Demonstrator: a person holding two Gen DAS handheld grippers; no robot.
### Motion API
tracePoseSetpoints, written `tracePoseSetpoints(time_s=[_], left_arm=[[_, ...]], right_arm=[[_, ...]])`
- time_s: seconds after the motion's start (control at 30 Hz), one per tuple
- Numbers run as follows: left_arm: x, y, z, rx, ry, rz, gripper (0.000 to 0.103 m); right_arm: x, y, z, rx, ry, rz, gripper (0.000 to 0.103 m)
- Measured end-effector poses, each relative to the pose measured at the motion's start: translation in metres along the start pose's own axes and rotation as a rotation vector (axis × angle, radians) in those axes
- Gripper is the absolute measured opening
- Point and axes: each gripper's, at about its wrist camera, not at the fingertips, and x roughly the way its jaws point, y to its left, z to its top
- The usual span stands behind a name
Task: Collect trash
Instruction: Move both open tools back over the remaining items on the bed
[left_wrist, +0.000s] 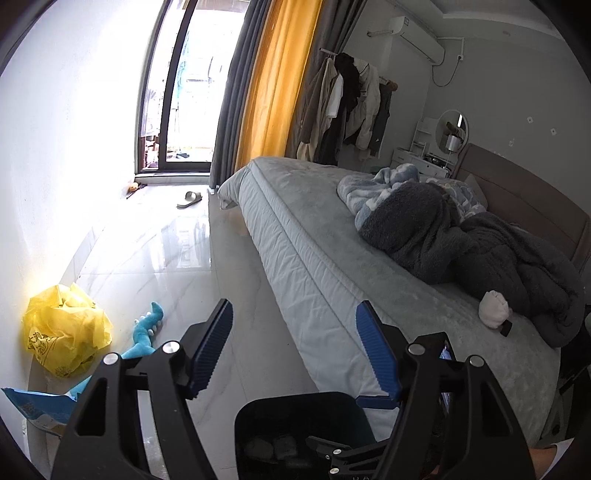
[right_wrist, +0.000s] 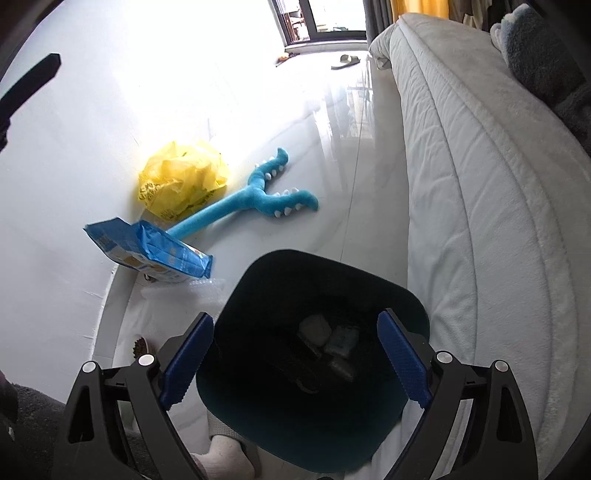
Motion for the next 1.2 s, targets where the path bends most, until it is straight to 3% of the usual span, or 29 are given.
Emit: tracePoseSetpoints(time_s=[0.4, 0.83, 1.2], left_arm=[[0.007, -0.042, 0.017, 0.007, -0.062, -0.022, 0.072], [0.030, -0.100, 0.022, 0.030, -0.054, -0.098, 0.076], [0.054, -0.148, 0.015, 0.063, -0.008, -0.142, 0.076]], right_arm=[[-0.075, -0.032, 0.003, 0.001, -0.203, 0.026, 0.091], [-0.128, -0.085, -0.021, -0.028, -0.286, -0.102, 0.091], [-0.171, -0.134, -0.045, 0.032, -0.329, -0.209, 0.091]])
